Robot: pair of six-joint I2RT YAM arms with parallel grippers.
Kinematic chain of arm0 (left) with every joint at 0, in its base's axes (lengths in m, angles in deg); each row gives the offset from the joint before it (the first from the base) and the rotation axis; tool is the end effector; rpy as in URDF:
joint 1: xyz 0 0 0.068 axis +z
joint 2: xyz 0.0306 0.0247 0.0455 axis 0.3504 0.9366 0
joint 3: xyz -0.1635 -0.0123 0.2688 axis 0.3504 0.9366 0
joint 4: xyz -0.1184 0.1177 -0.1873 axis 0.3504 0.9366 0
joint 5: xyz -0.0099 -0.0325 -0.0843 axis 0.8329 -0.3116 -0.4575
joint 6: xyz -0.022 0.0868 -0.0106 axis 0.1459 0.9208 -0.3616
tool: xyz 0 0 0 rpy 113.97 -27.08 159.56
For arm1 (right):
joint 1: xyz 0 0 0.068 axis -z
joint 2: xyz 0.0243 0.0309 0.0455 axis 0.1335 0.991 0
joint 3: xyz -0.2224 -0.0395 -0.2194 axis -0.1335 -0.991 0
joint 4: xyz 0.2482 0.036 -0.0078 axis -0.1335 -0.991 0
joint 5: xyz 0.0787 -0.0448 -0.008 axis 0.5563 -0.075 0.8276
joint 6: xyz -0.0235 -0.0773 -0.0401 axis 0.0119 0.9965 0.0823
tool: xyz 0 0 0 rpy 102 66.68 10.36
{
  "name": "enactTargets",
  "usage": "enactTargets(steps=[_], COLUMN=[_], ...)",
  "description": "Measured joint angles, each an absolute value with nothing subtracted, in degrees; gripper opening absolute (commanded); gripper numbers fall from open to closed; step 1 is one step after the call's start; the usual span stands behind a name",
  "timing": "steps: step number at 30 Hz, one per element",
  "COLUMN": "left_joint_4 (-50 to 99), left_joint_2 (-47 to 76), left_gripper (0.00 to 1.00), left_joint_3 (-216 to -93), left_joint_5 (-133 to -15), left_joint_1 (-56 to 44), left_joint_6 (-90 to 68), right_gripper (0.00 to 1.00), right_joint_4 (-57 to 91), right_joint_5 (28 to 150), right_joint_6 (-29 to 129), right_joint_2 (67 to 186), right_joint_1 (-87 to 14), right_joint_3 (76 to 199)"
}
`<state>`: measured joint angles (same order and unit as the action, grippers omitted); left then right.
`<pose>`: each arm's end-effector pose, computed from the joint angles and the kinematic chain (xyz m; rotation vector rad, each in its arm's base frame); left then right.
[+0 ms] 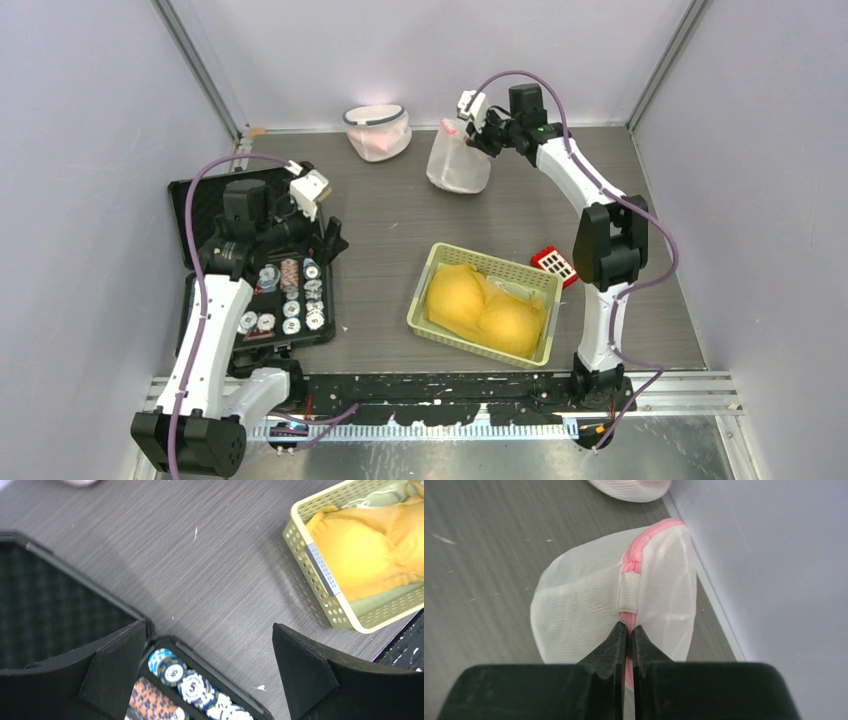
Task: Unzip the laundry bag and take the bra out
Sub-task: Unzip the laundry bag at the center of the board.
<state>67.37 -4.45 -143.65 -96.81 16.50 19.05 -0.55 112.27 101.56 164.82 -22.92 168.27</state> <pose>0.1906 -0.0548 0.3633 0.7089 2.0175 -0.4405 0.5043 0.1800 0.3140 -1.2801 1.5908 0.2455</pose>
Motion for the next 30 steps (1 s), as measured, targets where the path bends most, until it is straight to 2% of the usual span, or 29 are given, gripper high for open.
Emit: enactTargets(steps=[2, 8, 14, 25, 30], left_joint_4=[65.08, 57.8, 49.38, 37.23, 35.48], left_joint_2=[-5.13, -5.24, 0.51, 10.15, 10.56], left_gripper=[0.98, 0.93, 0.8, 0.62, 0.62], left_joint_3=[-141.86, -138.32, -138.89, -144.42, -147.57], left_joint_5=[-99.63, -107.74, -110.03, -112.61, -113.42], left_joint_1=[16.5, 15.96, 11.3, 6.91, 5.49], left_joint_6=[21.3, 26.74, 28.03, 18.55, 14.79], right_gripper=[0.01, 0.01, 0.01, 0.01, 0.01], right_joint_4=[-3.06, -11.26, -15.87, -17.31, -16.52], right_joint_5=[113.49, 117.54, 121.25, 126.08, 127.44], right_joint_6=[101.87, 103.13, 102.5, 99.44, 98.54], right_joint_2=[162.96, 158.9, 155.14, 147.44, 144.16], right_joint_1=[-23.12, -24.19, -25.37, -27.9, -29.19], right_joint_3=[167.11, 163.64, 160.97, 159.29, 157.8])
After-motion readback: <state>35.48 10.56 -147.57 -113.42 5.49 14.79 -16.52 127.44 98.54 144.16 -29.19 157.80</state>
